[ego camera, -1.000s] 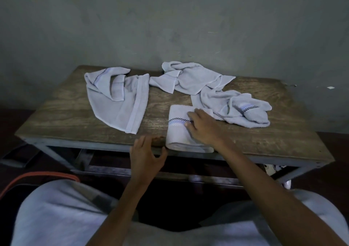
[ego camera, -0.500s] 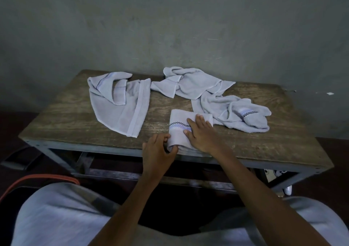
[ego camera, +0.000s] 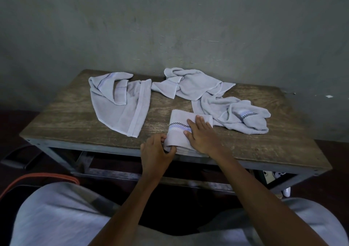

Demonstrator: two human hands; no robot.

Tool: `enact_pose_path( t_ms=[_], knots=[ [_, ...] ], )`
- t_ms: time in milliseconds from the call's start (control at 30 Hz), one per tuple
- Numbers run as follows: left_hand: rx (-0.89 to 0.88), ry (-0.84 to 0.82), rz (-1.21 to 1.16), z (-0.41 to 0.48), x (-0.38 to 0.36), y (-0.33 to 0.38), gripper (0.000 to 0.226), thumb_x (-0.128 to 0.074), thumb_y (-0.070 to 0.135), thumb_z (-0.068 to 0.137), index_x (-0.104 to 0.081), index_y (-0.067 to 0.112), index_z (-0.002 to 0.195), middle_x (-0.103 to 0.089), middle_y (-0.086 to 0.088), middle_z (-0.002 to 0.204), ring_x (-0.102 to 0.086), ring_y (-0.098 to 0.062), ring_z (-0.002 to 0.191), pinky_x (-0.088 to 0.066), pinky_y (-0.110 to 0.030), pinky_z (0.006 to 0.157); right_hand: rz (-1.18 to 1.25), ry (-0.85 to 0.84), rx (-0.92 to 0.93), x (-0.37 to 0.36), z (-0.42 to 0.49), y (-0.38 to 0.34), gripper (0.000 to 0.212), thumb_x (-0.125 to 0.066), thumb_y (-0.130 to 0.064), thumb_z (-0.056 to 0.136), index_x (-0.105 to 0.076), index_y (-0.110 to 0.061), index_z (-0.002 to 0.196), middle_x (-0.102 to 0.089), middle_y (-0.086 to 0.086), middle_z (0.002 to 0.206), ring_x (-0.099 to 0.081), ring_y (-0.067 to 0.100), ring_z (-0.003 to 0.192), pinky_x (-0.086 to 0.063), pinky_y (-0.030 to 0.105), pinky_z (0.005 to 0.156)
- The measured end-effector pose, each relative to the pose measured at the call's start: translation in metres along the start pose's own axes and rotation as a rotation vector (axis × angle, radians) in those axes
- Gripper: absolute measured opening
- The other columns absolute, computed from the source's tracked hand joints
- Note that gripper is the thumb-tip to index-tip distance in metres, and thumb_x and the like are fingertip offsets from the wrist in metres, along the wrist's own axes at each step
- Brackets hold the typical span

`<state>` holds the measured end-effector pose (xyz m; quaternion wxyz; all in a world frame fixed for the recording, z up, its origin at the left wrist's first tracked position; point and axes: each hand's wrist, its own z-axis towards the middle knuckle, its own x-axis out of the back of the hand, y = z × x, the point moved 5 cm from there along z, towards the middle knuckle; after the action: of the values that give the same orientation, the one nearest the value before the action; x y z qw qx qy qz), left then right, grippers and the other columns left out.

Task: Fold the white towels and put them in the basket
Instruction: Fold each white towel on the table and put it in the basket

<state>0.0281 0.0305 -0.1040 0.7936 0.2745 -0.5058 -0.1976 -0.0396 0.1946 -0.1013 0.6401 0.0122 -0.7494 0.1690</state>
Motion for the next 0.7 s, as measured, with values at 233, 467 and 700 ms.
enact_pose_path(
  t_ms=[233, 467, 700],
  knots=[
    [0.056, 0.008, -0.095, -0.004, 0.004, -0.007, 0.027, -0.07, 0.024, 0.072, -0.055, 0.019, 0.094, -0.064, 0.007, 0.089, -0.057, -0.013, 0.08, -0.042, -0.033, 0.083, 0.021, 0.039, 0.002, -0.001, 0.0, 0.004, 0.056, -0.022, -0.045, 0.1, -0.014, -0.02, 0.15, 0.001, 0.012, 0.159, 0.003, 0.023, 0.147, -0.002, 0.038, 0.118],
    [0.058, -0.044, -0.154, -0.003, 0.005, -0.014, 0.026, -0.072, 0.022, 0.07, -0.054, 0.019, 0.089, -0.063, 0.007, 0.084, -0.057, -0.011, 0.077, -0.051, -0.038, 0.075, 0.042, 0.024, 0.008, -0.001, 0.002, 0.006, 0.055, -0.023, -0.044, 0.1, -0.016, -0.02, 0.15, 0.002, 0.011, 0.159, 0.004, 0.023, 0.147, -0.002, 0.038, 0.118],
    [-0.074, -0.142, -0.212, 0.019, 0.016, -0.005, 0.031, -0.061, 0.011, 0.077, -0.057, 0.013, 0.107, -0.064, -0.001, 0.102, -0.057, -0.01, 0.091, -0.045, -0.023, 0.079, 0.059, 0.034, 0.054, 0.0, -0.001, 0.009, 0.057, -0.026, -0.044, 0.1, -0.016, -0.017, 0.15, -0.002, 0.012, 0.159, 0.003, 0.023, 0.147, -0.001, 0.037, 0.118]
  ],
)
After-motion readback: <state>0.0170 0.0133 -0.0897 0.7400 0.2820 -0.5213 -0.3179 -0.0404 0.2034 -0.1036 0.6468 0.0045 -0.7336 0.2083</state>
